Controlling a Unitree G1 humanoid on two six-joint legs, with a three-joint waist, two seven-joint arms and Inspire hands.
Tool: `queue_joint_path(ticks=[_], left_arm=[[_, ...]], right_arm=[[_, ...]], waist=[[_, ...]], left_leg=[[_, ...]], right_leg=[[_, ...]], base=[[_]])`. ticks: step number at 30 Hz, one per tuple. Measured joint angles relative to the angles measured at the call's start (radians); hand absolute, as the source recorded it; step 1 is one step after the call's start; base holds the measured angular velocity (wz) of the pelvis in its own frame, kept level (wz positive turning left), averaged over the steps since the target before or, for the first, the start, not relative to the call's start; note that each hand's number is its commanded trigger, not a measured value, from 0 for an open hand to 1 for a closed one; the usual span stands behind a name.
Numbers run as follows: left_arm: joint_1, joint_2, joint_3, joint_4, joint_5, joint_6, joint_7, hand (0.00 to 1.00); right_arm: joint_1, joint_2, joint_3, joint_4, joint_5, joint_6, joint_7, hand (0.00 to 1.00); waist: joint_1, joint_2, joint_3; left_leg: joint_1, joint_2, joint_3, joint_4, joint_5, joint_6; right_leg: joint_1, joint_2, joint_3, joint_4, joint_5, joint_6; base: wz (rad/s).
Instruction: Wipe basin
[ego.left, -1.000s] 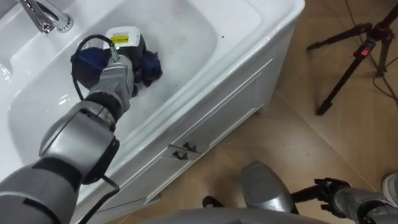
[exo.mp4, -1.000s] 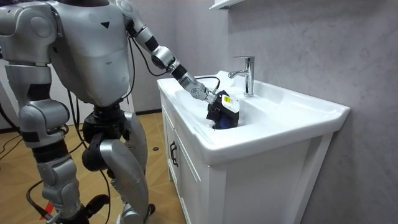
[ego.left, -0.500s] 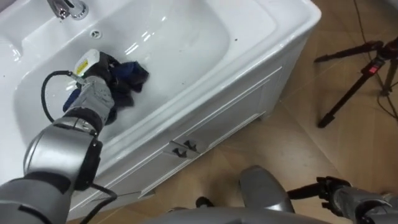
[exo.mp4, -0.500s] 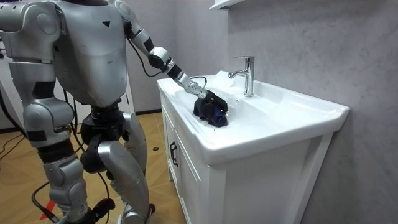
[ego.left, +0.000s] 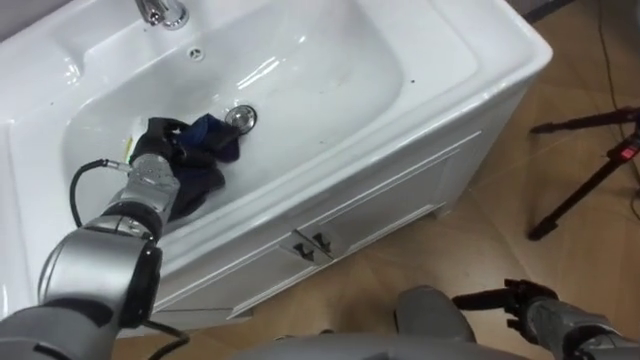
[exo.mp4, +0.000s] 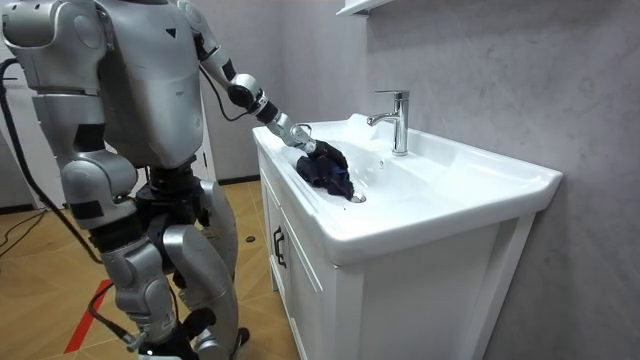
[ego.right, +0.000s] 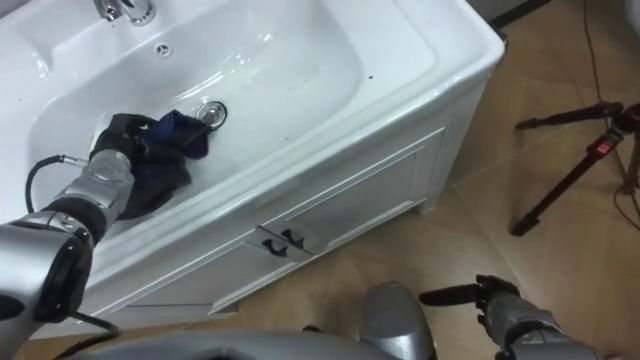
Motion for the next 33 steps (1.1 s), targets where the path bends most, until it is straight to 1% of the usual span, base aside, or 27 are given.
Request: queue_joint_path(ticks=[1, 3, 4, 5, 6, 8, 11, 12, 13, 15, 17, 19, 22, 27, 29, 32, 33], left_arm=[[0.004, 0.0, 0.004, 0.0, 0.0, -0.003, 0.0, 1.0], [0.02, 0.0, 0.037, 0.0, 0.007, -0.021, -0.006, 1.0], [0.025, 0.0, 0.056, 0.0, 0.007, -0.03, -0.008, 1.0], [0.027, 0.0, 0.061, 0.0, 0.008, -0.033, -0.009, 1.0], [0.033, 0.0, 0.061, 0.0, 0.008, -0.035, -0.008, 1.0], [0.036, -0.001, 0.059, 0.0, 0.008, -0.035, -0.008, 1.0], [0.037, -0.002, 0.057, 0.0, 0.012, -0.038, -0.009, 1.0], [0.037, -0.002, 0.059, 0.0, 0.023, -0.045, -0.009, 1.0], [0.038, -0.002, 0.06, 0.0, 0.028, -0.048, -0.009, 1.0], [0.048, -0.002, 0.059, 0.0, 0.028, -0.059, -0.009, 1.0], [0.054, -0.002, 0.061, 0.0, 0.03, -0.064, -0.01, 1.0], [0.067, -0.002, 0.071, 0.0, 0.06, -0.078, -0.013, 1.0], [0.069, -0.003, 0.082, -0.002, 0.099, -0.094, -0.013, 1.0], [0.078, -0.01, 0.081, -0.003, 0.102, -0.099, 0.011, 1.0], [0.079, -0.015, 0.082, -0.003, 0.102, -0.099, 0.022, 1.0], [0.079, -0.025, 0.08, -0.004, 0.099, -0.099, 0.05, 1.0], [0.079, -0.035, 0.08, -0.008, 0.088, -0.099, 0.071, 1.0]], right_arm=[[0.003, 0.0, 0.0, 0.0, 0.0, 0.0, 0.003, 0.0], [0.018, 0.0, -0.005, -0.001, -0.002, 0.0, 0.005, 0.0], [0.022, 0.001, -0.008, -0.001, -0.004, 0.0, 0.009, 0.0], [0.024, 0.002, -0.008, -0.001, -0.005, 0.0, 0.011, 0.0], [0.027, 0.003, -0.008, 0.0, -0.006, 0.0, 0.012, 0.0], [0.028, 0.004, -0.008, 0.0, -0.006, 0.0, 0.013, 0.0], [0.033, 0.008, -0.008, 0.001, -0.006, -0.001, 0.017, 0.0], [0.033, 0.012, -0.008, 0.004, -0.006, 0.0, 0.021, 0.0], [0.033, 0.014, -0.008, 0.004, -0.006, 0.0, 0.023, 0.0], [0.033, 0.016, -0.009, 0.004, -0.003, -0.001, 0.024, 0.0], [0.036, 0.017, -0.012, 0.005, -0.002, -0.002, 0.025, 0.0], [0.046, 0.016, -0.021, 0.005, -0.008, -0.003, 0.027, 0.0], [0.044, 0.016, -0.021, 0.015, -0.009, -0.005, 0.041, 0.0], [0.041, 0.017, -0.02, 0.027, -0.003, -0.02, 0.045, 0.0], [0.039, 0.018, -0.019, 0.027, -0.004, -0.022, 0.045, 0.0], [0.032, 0.024, -0.007, 0.033, -0.003, -0.025, 0.043, 0.0], [0.03, 0.028, -0.005, 0.033, -0.004, -0.026, 0.042, 0.0]], waist=[[0.002, -0.001, -0.0001], [0.017, -0.004, -0.0062], [0.019, -0.007, -0.0077], [0.021, -0.008, -0.0081], [0.024, -0.008, -0.0115], [0.025, -0.008, -0.0123], [0.036, -0.008, -0.0129], [0.044, -0.008, -0.0133], [0.044, -0.008, -0.0135], [0.048, 0.002, -0.0204], [0.049, 0.004, -0.0219], [0.059, 0.005, -0.0221], [0.071, 0.005, -0.0222], [0.071, 0.004, -0.0213], [0.071, 0.002, -0.02], [0.07, -0.005, -0.0152], [0.07, -0.01, -0.0118]], left_leg=[[0.004, 0.001, -0.001, -0.001, 0.0, 0.0], [0.011, 0.001, -0.001, -0.009, 0.001, -0.001], [0.014, 0.0, -0.002, -0.013, 0.001, -0.001], [0.016, 0.0, -0.003, -0.013, 0.001, -0.001], [0.02, 0.0, -0.007, -0.016, 0.001, -0.001], [0.028, 0.0, -0.012, -0.017, 0.001, -0.001], [0.041, 0.0, -0.021, -0.034, 0.001, -0.001], [0.041, 0.002, -0.021, -0.035, 0.001, -0.001], [0.04, 0.002, -0.021, -0.036, 0.001, -0.001], [0.04, 0.004, -0.021, -0.043, 0.001, -0.002], [0.042, 0.005, -0.024, -0.046, 0.002, -0.003], [0.057, 0.006, -0.025, -0.054, 0.003, -0.005], [0.057, 0.006, -0.027, -0.058, 0.005, -0.008], [0.067, 0.005, -0.027, -0.066, 0.006, -0.009], [0.068, 0.004, -0.026, -0.066, 0.006, -0.009], [0.07, 0.004, -0.023, -0.066, 0.006, -0.009], [0.072, 0.0, -0.025, -0.066, 0.006, -0.009]], right_leg=[[0.006, 0.001, -0.001, -0.005, 0.002, 0.0], [0.017, 0.002, -0.001, -0.022, 0.008, 0.002], [0.019, 0.001, -0.002, -0.025, 0.009, 0.003], [0.023, 0.001, -0.002, -0.027, 0.01, 0.004], [0.032, 0.002, -0.002, -0.038, 0.014, 0.006], [0.045, 0.002, -0.003, -0.052, 0.019, 0.008], [0.058, 0.007, -0.003, -0.07, 0.028, 0.008], [0.06, 0.009, -0.002, -0.078, 0.033, 0.008], [0.06, 0.009, -0.003, -0.08, 0.034, 0.008], [0.063, 0.013, -0.002, -0.095, 0.044, 0.009], [0.069, 0.015, -0.002, -0.103, 0.047, 0.009], [0.081, 0.017, 0.0, -0.11, 0.048, 0.007], [0.078, 0.019, -0.001, -0.11, 0.048, 0.007], [0.08, 0.018, -0.001, -0.105, 0.048, 0.005], [0.079, 0.017, -0.001, -0.104, 0.047, 0.005], [0.08, 0.017, 0.0, -0.099, 0.046, 0.007], [0.077, 0.014, 0.0, -0.089, 0.041, 0.007]], base=[[0.0], [0.0], [0.0], [0.0], [0.0], [-0.02], [-0.04], [0.0], [-0.04], [-0.04], [-0.02], [-0.07], [-0.02], [-0.03], [-0.03], [0.0], [0.04]])
